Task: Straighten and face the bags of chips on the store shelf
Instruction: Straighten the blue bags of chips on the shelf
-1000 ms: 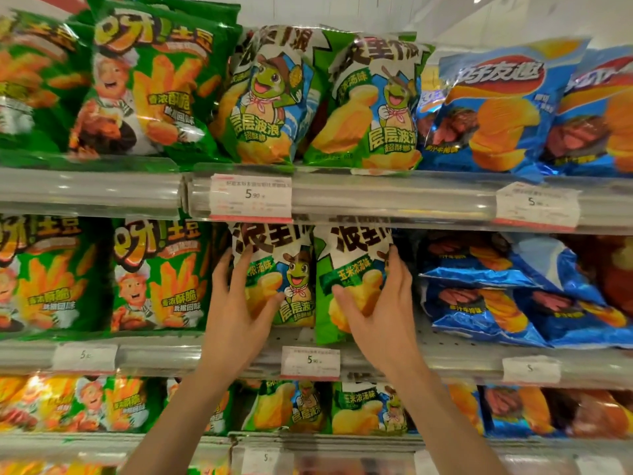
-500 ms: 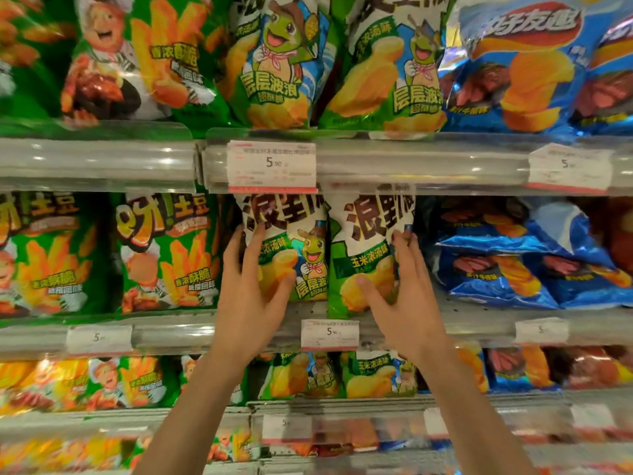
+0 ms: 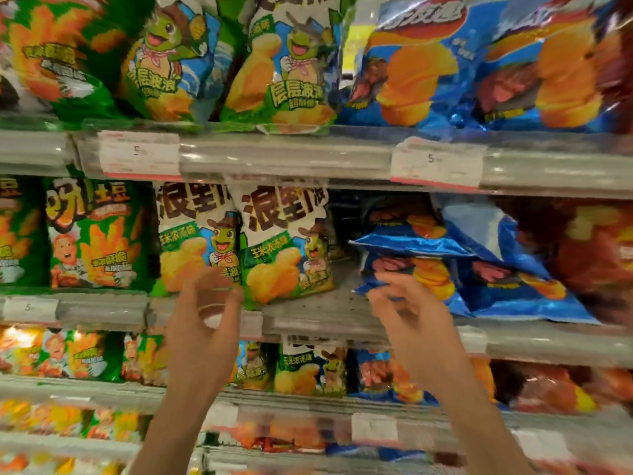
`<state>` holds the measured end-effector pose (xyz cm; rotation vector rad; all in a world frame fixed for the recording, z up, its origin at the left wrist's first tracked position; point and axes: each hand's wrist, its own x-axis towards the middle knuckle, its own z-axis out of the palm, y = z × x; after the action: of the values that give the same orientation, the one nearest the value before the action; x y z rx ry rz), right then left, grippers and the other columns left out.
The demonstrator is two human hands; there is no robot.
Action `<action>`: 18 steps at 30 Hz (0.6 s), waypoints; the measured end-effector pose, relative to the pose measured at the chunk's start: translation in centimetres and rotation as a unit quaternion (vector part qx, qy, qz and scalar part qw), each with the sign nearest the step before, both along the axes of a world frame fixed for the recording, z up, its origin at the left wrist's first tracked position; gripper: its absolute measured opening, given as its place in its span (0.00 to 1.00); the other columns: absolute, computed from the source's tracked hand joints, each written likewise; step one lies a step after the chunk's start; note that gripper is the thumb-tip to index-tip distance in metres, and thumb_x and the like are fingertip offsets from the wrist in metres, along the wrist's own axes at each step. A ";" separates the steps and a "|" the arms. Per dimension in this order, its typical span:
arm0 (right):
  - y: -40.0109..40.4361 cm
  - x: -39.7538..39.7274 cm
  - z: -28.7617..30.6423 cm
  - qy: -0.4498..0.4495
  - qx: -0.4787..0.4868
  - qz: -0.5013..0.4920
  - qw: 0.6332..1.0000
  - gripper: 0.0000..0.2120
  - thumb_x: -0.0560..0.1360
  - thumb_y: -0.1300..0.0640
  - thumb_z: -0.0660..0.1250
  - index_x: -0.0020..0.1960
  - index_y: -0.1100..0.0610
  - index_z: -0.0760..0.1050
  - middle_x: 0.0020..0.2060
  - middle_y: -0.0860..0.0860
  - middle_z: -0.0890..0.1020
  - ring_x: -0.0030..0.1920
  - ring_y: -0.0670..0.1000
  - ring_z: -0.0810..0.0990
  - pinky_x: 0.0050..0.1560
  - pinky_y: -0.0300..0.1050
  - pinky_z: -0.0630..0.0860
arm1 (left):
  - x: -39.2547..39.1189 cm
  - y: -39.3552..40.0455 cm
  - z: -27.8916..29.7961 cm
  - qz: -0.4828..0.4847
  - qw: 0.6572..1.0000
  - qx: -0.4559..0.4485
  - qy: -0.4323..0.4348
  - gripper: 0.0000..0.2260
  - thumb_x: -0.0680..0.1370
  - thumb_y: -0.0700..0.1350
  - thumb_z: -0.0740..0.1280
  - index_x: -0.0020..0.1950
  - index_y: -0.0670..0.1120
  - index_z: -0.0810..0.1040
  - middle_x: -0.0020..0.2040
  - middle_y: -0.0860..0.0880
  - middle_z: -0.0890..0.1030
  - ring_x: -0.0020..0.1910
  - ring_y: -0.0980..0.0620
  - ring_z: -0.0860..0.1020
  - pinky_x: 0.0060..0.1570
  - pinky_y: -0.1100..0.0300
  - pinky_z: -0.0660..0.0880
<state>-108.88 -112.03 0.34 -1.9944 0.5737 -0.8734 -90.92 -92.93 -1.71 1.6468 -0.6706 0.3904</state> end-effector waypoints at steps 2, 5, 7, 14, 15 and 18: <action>-1.9 -2.3 0.2 -0.006 0.014 0.004 1.000 0.11 0.78 0.45 0.66 0.60 0.42 0.76 0.46 0.41 0.83 0.47 0.41 0.82 0.46 0.37 0.78 | -2.4 -2.1 0.2 -0.030 0.999 0.016 0.026 0.11 0.80 0.47 0.68 0.60 0.60 0.74 0.50 0.63 0.81 0.49 0.64 0.79 0.43 0.76 0.72; -4.5 -5.1 0.5 -0.029 0.035 0.006 0.999 0.07 0.78 0.48 0.67 0.56 0.43 0.78 0.44 0.44 0.84 0.44 0.43 0.83 0.43 0.35 0.78 | -5.0 -5.0 0.9 -0.077 0.996 0.026 0.041 0.09 0.80 0.47 0.68 0.59 0.57 0.76 0.50 0.64 0.81 0.49 0.62 0.80 0.44 0.74 0.73; -6.2 -6.7 0.9 -0.035 0.024 -0.012 0.999 0.06 0.78 0.50 0.67 0.54 0.43 0.78 0.42 0.42 0.84 0.44 0.42 0.82 0.40 0.32 0.75 | -6.2 -7.2 1.8 -0.105 0.993 0.034 0.043 0.09 0.80 0.46 0.69 0.59 0.56 0.77 0.49 0.62 0.82 0.51 0.62 0.80 0.46 0.75 0.72; -11.3 -8.8 3.1 -0.026 -0.133 -0.163 0.977 0.09 0.78 0.49 0.68 0.56 0.48 0.78 0.43 0.41 0.82 0.43 0.41 0.81 0.41 0.41 0.78 | -6.4 -14.4 5.0 -0.100 0.989 0.109 -0.017 0.17 0.78 0.50 0.70 0.66 0.53 0.74 0.59 0.53 0.76 0.56 0.58 0.77 0.56 0.58 0.76; -11.9 -8.6 3.4 -0.020 -0.178 -0.190 0.965 0.11 0.78 0.49 0.68 0.58 0.50 0.77 0.47 0.43 0.81 0.45 0.43 0.80 0.43 0.44 0.78 | -6.1 -15.1 5.2 -0.086 0.988 0.124 -0.031 0.19 0.78 0.52 0.70 0.68 0.52 0.74 0.61 0.51 0.74 0.59 0.54 0.76 0.59 0.55 0.74; -13.7 -7.8 4.2 0.015 -0.286 -0.247 0.926 0.20 0.75 0.50 0.69 0.63 0.58 0.75 0.58 0.57 0.76 0.58 0.58 0.75 0.55 0.50 0.73 | -5.3 -16.7 5.7 -0.049 0.985 0.159 -0.046 0.22 0.78 0.54 0.69 0.70 0.49 0.72 0.67 0.44 0.72 0.66 0.44 0.72 0.64 0.51 0.69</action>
<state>-116.69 -125.77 4.55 -2.4275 0.9479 -1.4477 -96.25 -109.64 4.03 1.8958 -0.9161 0.2997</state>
